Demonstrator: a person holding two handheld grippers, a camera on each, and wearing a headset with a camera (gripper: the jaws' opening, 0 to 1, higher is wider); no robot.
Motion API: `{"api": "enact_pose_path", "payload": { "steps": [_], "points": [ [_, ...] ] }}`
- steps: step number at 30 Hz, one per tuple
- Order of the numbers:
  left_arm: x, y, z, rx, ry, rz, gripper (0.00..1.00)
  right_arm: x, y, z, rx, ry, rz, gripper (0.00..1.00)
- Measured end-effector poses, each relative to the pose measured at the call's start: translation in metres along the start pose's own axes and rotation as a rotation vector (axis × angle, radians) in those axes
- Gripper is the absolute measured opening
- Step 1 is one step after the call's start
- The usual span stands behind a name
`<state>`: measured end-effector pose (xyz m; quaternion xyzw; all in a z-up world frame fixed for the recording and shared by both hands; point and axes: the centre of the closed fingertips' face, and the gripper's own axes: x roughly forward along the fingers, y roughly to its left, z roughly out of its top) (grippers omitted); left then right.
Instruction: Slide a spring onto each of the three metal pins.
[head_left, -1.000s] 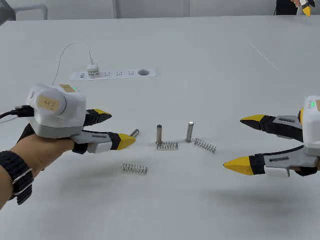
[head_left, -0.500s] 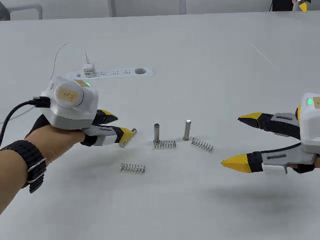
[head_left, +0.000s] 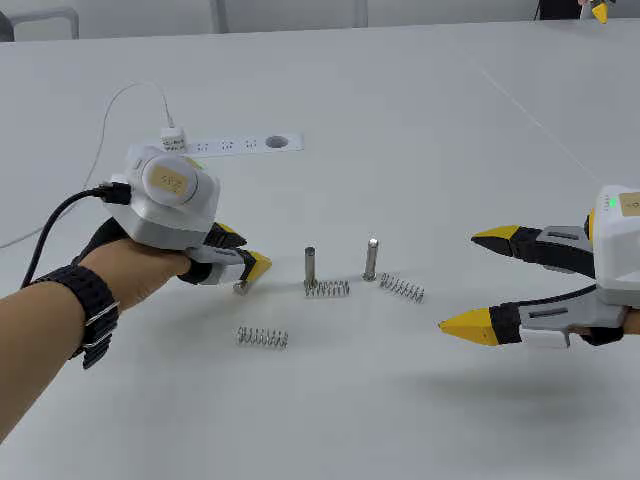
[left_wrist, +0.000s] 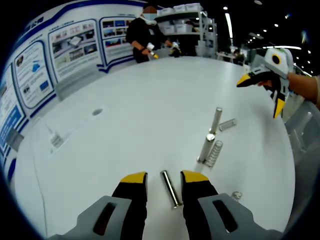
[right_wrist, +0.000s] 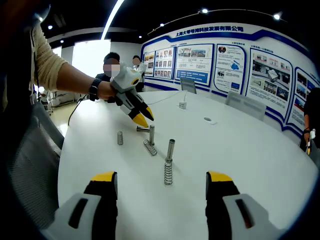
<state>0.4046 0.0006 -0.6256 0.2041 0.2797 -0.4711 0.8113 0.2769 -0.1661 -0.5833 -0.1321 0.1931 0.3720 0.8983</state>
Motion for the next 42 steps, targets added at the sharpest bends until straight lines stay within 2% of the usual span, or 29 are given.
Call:
{"api": "enact_pose_path", "payload": {
  "steps": [2,7,14,21,42],
  "points": [
    [0.002,-0.001,-0.001,0.002,0.012,-0.005,0.23,0.0,-0.001,0.0,0.001,0.0,-0.002,0.73],
    [0.007,-0.001,-0.004,0.003,0.062,-0.003,0.21,0.0,0.0,-0.002,0.005,0.003,-0.001,0.73],
    [0.013,-0.002,-0.008,-0.008,0.102,-0.003,0.19,0.0,-0.001,-0.003,0.008,0.002,-0.004,0.73],
    [0.016,-0.002,-0.013,-0.027,0.133,-0.002,0.15,0.0,-0.001,-0.005,0.008,0.013,-0.006,0.73],
    [0.024,-0.001,-0.016,-0.067,0.204,0.016,0.1,0.0,-0.002,-0.006,0.018,0.012,-0.009,0.72]
  ]
}}
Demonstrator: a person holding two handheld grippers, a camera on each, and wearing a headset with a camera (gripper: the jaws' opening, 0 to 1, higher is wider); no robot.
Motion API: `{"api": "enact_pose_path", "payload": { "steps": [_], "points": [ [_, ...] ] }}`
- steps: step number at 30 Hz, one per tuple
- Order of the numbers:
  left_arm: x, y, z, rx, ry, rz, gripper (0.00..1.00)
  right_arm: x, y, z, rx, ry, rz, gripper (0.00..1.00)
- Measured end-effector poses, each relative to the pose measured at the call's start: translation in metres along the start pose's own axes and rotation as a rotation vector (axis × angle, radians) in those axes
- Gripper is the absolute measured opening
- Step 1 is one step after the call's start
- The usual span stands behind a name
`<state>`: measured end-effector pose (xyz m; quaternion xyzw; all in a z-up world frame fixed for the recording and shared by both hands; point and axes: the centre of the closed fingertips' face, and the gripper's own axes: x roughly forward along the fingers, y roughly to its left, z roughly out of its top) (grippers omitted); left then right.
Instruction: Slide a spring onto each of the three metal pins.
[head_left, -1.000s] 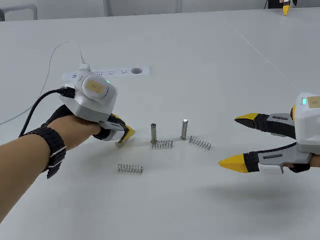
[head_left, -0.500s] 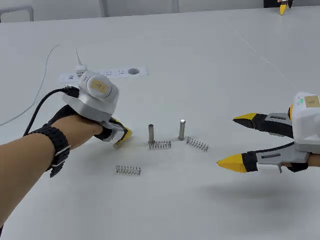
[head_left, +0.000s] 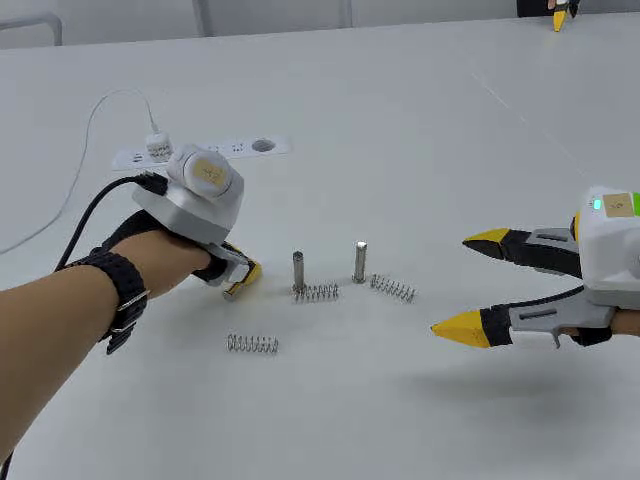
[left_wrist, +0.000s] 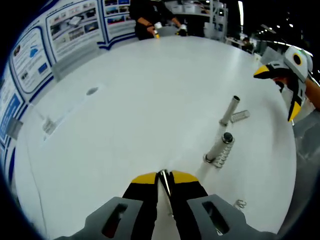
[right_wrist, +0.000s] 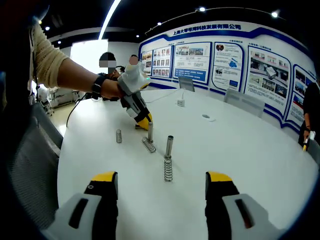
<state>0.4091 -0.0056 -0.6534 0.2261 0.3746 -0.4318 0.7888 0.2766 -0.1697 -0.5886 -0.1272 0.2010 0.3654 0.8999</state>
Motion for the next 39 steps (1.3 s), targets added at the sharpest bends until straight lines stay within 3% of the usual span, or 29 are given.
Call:
{"api": "enact_pose_path", "payload": {
  "steps": [14,26,29,39],
  "points": [
    [0.001,0.001,-0.002,-0.003,0.031,0.02,0.08,0.0,0.0,-0.001,0.004,0.001,0.001,0.72],
    [0.001,0.002,-0.002,-0.033,0.019,0.051,0.07,-0.001,0.0,0.002,0.002,-0.007,-0.003,0.72],
    [-0.001,-0.001,-0.003,-0.079,0.022,0.025,0.07,-0.002,-0.002,0.003,0.005,-0.012,-0.008,0.72],
    [-0.014,0.002,0.001,-0.094,-0.013,0.033,0.07,0.0,0.0,0.003,-0.001,-0.006,-0.002,0.72]
  ]
}}
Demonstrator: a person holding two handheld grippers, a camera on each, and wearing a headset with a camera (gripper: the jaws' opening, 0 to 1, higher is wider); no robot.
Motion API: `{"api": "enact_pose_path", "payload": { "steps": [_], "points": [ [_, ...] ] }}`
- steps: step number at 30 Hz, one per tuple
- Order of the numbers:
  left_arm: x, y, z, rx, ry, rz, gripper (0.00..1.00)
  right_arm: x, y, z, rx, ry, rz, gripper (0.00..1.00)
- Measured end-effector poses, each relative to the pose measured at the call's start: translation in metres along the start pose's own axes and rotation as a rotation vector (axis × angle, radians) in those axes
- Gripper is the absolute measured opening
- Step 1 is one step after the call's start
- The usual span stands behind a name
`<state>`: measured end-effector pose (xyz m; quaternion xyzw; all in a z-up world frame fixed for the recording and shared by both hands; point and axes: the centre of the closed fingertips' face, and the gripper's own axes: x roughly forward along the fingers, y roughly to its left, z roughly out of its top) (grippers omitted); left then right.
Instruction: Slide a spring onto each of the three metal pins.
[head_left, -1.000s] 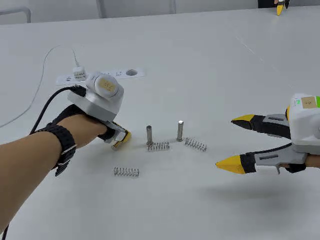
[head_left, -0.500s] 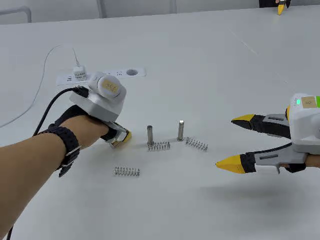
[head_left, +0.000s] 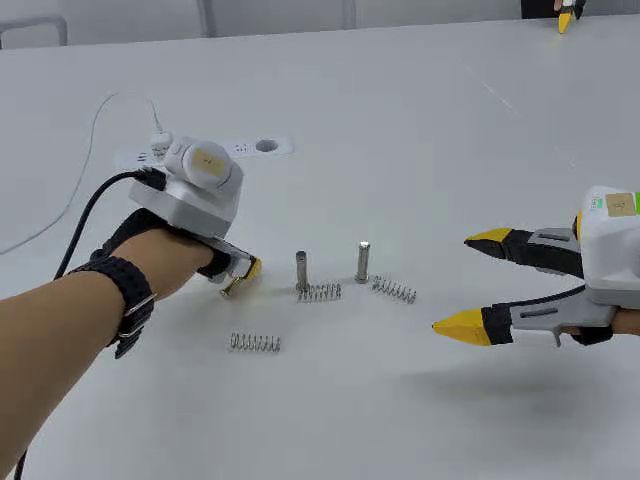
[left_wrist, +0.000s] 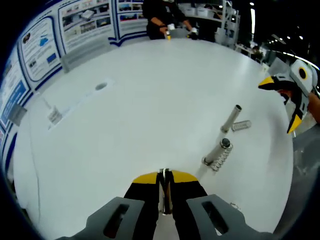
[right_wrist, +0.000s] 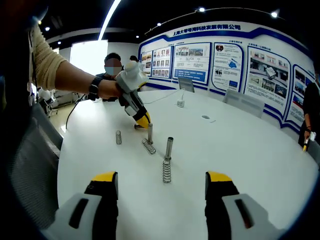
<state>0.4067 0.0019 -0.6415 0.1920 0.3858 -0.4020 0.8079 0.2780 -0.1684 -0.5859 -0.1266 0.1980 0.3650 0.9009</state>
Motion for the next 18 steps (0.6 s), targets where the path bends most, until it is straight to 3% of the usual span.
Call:
{"api": "enact_pose_path", "payload": {
  "steps": [8,18],
  "points": [
    [-0.017,-0.005,0.006,0.005,-0.046,-0.004,0.07,0.0,0.002,0.002,-0.006,0.0,0.003,0.72],
    [-0.032,-0.006,0.003,-0.013,-0.085,-0.003,0.07,0.0,0.003,0.005,-0.012,0.0,0.003,0.72]
  ]
}}
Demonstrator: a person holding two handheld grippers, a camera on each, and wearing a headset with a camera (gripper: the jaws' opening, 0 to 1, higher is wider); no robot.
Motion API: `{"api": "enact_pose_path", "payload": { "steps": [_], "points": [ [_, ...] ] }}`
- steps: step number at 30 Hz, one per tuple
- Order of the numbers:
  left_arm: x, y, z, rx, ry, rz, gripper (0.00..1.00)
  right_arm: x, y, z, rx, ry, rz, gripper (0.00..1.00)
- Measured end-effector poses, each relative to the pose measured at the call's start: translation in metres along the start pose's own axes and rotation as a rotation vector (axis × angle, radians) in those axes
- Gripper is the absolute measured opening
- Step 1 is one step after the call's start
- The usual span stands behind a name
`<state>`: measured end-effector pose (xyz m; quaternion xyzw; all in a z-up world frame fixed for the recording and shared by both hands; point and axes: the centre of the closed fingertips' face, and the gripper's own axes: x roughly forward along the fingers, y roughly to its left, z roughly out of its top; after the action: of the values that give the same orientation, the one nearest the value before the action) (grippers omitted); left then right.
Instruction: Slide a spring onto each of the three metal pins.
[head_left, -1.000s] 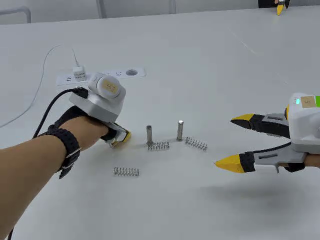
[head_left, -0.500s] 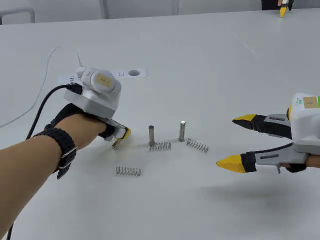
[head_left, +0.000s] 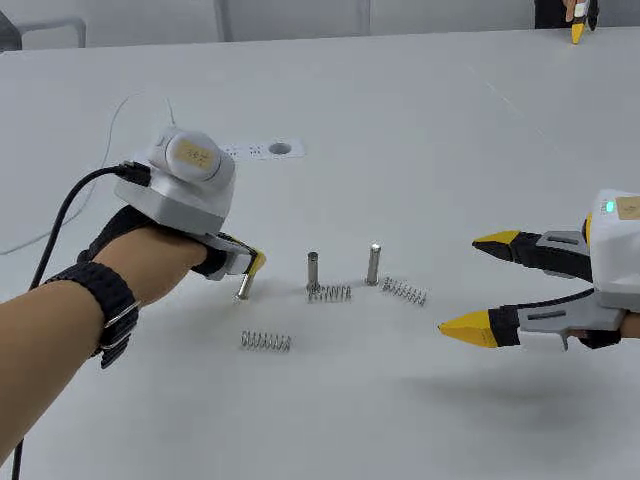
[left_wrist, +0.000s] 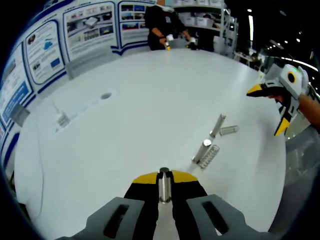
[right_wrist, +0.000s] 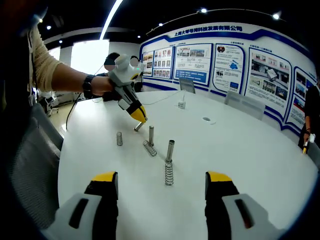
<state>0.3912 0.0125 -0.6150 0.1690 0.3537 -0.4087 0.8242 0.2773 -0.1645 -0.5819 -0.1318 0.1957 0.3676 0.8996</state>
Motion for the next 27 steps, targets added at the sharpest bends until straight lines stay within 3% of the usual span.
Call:
{"api": "enact_pose_path", "payload": {
  "steps": [11,27],
  "points": [
    [-0.011,-0.001,-0.007,-0.025,-0.031,0.007,0.07,0.0,0.001,0.001,-0.006,0.003,0.004,0.72],
    [-0.022,-0.002,-0.015,-0.05,-0.046,0.012,0.08,0.003,0.004,0.002,-0.012,0.006,0.011,0.72]
  ]
}}
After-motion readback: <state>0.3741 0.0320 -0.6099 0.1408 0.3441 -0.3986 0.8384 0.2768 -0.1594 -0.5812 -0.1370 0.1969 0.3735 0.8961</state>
